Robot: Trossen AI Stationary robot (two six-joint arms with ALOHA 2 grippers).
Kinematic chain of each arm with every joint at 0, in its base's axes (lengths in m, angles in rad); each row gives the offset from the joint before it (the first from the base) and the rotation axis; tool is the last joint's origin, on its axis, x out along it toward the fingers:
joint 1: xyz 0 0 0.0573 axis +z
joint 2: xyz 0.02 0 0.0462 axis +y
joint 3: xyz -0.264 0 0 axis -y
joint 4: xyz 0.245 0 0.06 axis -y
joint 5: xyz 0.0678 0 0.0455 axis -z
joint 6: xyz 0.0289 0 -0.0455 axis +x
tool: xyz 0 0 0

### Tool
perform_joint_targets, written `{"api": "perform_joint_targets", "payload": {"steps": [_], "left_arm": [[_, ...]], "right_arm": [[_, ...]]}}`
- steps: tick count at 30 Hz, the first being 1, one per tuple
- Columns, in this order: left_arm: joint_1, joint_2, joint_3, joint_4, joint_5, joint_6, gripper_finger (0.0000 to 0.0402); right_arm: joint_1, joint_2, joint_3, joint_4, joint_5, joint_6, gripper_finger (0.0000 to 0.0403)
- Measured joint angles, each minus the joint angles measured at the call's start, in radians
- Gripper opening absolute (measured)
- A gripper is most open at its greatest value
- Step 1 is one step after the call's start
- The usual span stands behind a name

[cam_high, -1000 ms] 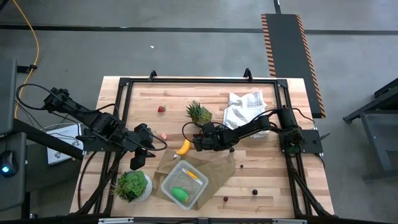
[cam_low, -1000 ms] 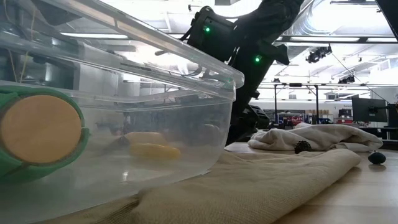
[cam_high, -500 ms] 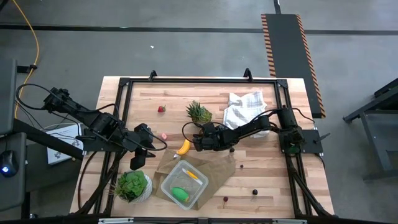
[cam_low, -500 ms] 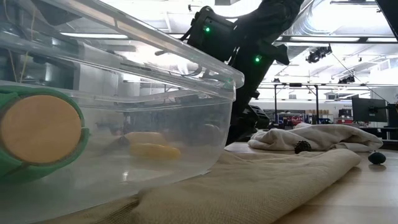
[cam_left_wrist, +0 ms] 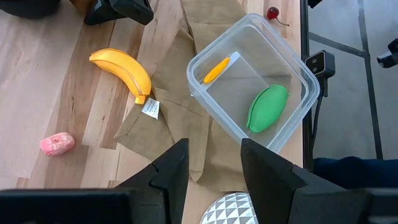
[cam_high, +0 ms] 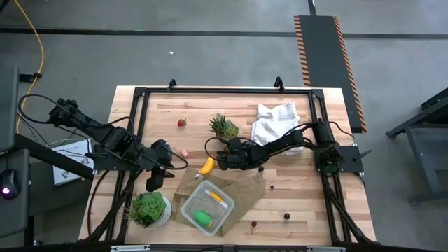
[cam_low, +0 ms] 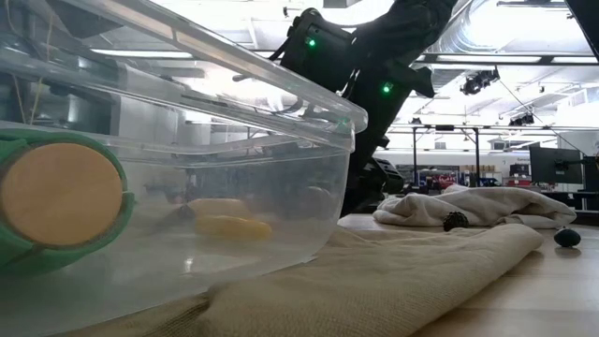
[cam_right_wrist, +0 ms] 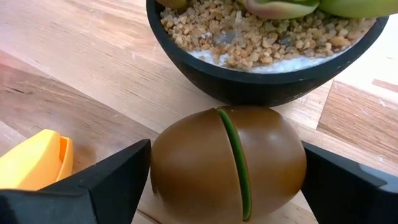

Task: Pick and placing Produce into tupperware
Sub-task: Put the kiwi into the container

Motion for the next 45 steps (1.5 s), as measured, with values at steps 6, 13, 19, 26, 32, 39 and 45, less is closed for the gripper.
{"api": "perform_joint_targets", "payload": {"steps": [6, 13, 19, 26, 32, 39, 45], "left_arm": [[0.0, 0.0, 0.0, 0.0, 0.003, 0.0, 0.0134], [0.0, 0.0, 0.0, 0.0, 0.003, 0.0, 0.0134], [0.0, 0.0, 0.0, 0.0, 0.003, 0.0, 0.0134], [0.0, 0.0, 0.0, 0.0, 0.003, 0.0, 0.0134], [0.0, 0.0, 0.0, 0.0, 0.003, 0.0, 0.0134], [0.0, 0.0, 0.0, 0.001, 0.003, 0.0, 0.0134], [0.0, 0.0, 0.0, 0.001, 0.003, 0.0, 0.0134]], "right_arm": [[0.0, 0.0, 0.0, 0.0, 0.0, 0.0, 0.0361], [0.0, 0.0, 0.0, 0.0, 0.0, 0.0, 0.0338], [0.0, 0.0, 0.001, 0.0, 0.0, 0.0, 0.0325], [0.0, 0.0, 0.001, 0.0, 0.0, 0.0, 0.0322], [0.001, 0.0, 0.001, 0.013, -0.006, 0.001, 0.0322], [0.02, 0.0, 0.008, 0.042, -0.016, 0.001, 0.0322], [0.035, 0.0, 0.038, 0.036, -0.021, -0.006, 0.0322]]}}
